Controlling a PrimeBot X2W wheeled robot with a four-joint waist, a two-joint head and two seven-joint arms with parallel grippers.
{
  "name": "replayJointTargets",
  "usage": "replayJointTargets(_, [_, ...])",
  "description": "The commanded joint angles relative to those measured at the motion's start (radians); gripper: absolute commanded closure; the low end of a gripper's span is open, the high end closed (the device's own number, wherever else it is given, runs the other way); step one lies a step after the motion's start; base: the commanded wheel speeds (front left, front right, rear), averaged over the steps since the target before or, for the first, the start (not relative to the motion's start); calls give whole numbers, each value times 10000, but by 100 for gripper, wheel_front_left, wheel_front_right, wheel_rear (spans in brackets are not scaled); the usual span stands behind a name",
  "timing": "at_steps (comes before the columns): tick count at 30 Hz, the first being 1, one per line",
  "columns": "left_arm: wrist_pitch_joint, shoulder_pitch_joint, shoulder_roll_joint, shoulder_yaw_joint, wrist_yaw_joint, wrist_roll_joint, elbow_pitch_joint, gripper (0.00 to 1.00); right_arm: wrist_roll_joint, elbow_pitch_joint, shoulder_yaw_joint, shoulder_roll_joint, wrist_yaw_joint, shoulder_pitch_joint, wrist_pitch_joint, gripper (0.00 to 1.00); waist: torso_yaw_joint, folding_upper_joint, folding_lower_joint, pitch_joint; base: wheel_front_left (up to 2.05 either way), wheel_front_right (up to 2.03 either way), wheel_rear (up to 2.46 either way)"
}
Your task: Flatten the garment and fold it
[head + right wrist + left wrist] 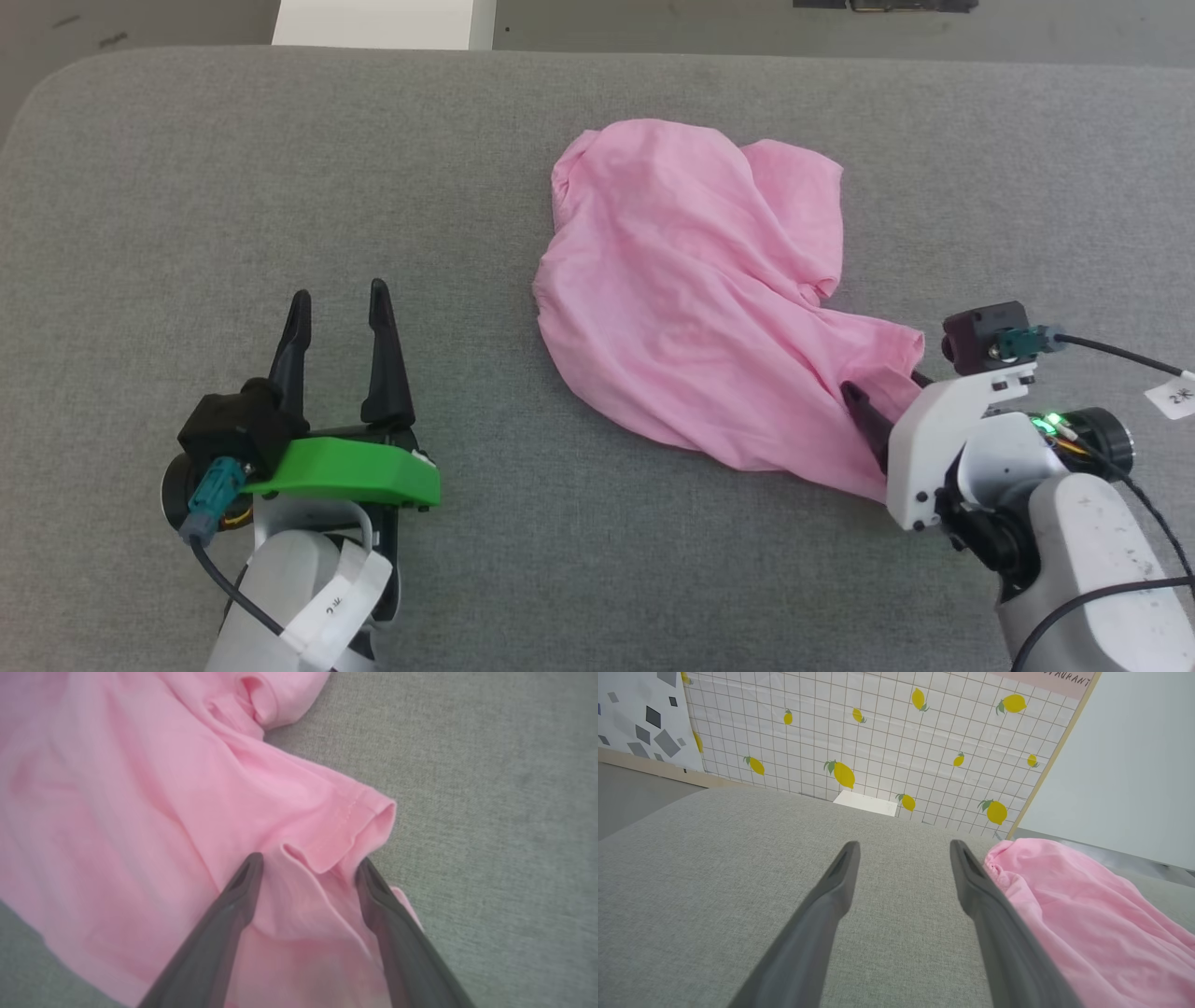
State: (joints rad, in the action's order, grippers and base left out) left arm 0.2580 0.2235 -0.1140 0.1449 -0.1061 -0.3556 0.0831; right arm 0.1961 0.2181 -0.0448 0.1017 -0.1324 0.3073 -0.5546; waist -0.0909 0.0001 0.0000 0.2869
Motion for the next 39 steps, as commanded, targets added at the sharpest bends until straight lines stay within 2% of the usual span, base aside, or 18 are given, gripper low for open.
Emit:
replayJointTargets(1, [37,-134,83,-42,87,100,-12,0,-44,-226,52,81,17,-106,-19,0,-16,-1,0,-27,0,0,0])
replayJointTargets(9, [37,-214,283,-160,319,292,67,0,-754,-1390,770,-121,17,-718,-199,0,-46,-1,0,-165,0,0,0])
replayJointTargets(14, [37,-252,350,-260,399,369,113,0,-388,-2047,589,-326,17,-1298,-543,0,-95,-1,0,-222,0,0,0])
replayJointTargets(24, [37,-132,435,-307,530,456,236,0,-338,-1487,205,-347,17,-513,-707,0,-64,-1,0,22,0,0,0])
replayJointTargets(25, [37,-105,445,-299,547,455,261,0,-355,-1320,204,-324,17,-345,-686,9,-38,-1,0,54,0,0,0])
replayJointTargets(26, [37,-83,454,-289,561,455,281,0,-353,-1172,206,-311,17,-224,-683,52,-10,-1,0,73,0,0,0])
replayJointTargets(27, [37,-60,465,-279,578,453,304,0,-379,-995,174,-262,17,-80,-681,64,22,-1,0,88,0,0,0])
replayJointTargets(29, [37,-35,483,-273,600,447,338,0,-370,-744,136,-194,17,141,-671,100,70,-1,0,110,0,0,0])
replayJointTargets(34, [37,-3,516,-283,660,439,402,0,-303,-422,229,19,17,598,-440,100,167,-1,0,160,0,0,0])
replayJointTargets(39, [37,70,540,-308,688,474,385,0,-365,35,1091,-46,17,1532,253,100,230,-1,0,312,0,0,0])
